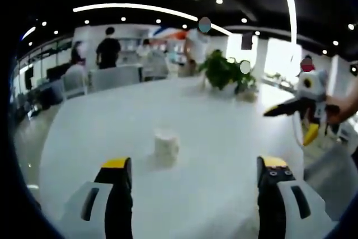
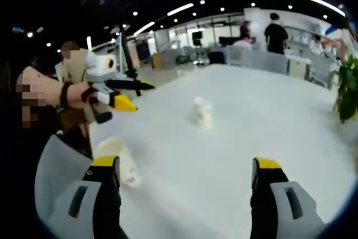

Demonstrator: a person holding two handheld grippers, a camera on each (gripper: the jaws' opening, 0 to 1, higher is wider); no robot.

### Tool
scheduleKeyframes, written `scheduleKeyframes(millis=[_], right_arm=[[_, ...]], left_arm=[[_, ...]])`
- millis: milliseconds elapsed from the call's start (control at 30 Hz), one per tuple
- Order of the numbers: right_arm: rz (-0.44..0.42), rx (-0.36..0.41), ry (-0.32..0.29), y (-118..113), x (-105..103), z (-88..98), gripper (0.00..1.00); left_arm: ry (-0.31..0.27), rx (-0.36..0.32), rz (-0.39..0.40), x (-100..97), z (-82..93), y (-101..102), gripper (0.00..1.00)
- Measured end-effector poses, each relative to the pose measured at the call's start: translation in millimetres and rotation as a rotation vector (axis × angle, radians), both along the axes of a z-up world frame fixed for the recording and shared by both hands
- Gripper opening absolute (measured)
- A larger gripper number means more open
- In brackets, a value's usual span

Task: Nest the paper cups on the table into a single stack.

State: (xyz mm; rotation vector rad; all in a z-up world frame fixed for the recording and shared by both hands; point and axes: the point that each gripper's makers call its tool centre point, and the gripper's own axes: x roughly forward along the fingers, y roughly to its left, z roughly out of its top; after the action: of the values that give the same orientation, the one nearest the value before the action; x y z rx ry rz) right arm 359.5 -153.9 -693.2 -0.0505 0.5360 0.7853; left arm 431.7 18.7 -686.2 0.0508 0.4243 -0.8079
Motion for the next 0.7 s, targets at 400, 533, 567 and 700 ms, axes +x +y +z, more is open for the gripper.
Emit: scheduleKeyframes(millis=[400,533,567,700], right_arm=[[0.002,0.027,0.040,4.2,2.3,-17.5,0.95],[0.001,0.031,0.046,4.1,2.3,-19.4,0.95],[0.001,0.030,0.046,3.4,2.4,-19.7,0.95],[-0.003,0.025,0.055,-0.8,2.7,-23.7,0.95]], left_arm=[[0.019,0.006,-0.004,19.5,-14.0,-6.9,0.91],[0.022,0.005,-0.001,25.9,-16.1,-8.6,0.91],[0.021,0.005,-0.001,28.3,-16.5,-9.4,0.91],[0.019,0.004,-0.003,36.1,-19.4,-12.9,0.91]])
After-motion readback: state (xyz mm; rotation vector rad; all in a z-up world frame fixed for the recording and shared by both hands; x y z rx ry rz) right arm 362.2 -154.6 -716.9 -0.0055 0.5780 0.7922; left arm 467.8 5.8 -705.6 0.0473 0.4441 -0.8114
